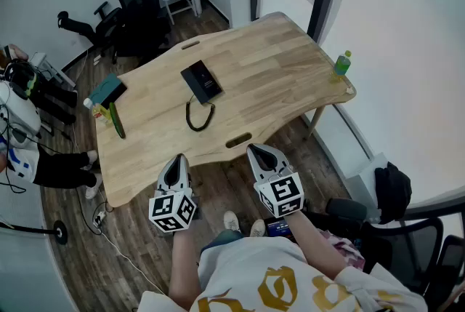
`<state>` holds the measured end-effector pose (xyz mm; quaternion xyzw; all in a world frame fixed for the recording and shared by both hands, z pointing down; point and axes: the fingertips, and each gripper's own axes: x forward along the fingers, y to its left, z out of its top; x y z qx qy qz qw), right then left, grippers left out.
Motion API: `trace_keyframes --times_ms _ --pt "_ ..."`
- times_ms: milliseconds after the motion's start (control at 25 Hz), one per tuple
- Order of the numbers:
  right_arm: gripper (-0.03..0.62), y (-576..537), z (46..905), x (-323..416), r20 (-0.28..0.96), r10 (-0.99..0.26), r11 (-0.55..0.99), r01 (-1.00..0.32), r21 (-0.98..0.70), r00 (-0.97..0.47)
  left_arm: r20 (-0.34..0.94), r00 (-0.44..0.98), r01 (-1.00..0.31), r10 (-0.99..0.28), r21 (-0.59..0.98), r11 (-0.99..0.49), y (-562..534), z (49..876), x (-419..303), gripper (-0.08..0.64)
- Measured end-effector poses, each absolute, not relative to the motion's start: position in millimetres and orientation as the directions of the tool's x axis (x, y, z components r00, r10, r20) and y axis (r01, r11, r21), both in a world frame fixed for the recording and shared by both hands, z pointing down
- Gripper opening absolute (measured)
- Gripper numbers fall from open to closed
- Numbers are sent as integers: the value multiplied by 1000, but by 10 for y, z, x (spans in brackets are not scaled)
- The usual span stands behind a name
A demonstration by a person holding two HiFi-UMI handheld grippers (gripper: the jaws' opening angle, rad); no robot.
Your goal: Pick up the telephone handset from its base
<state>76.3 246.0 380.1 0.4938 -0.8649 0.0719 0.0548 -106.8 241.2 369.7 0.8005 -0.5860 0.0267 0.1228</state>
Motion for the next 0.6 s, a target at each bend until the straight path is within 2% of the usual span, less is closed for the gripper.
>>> trace_keyframes --times_ms 280,600 --pt "5 2535 3805 861 165 -850 494 -866 -76 -500 187 318 -945 -929 136 -296 2485 3672 -932 5" --pt "5 2503 3787 971 143 -858 482 -869 -109 -494 194 340 -935 -920 178 -308 2489 3715 -817 6"
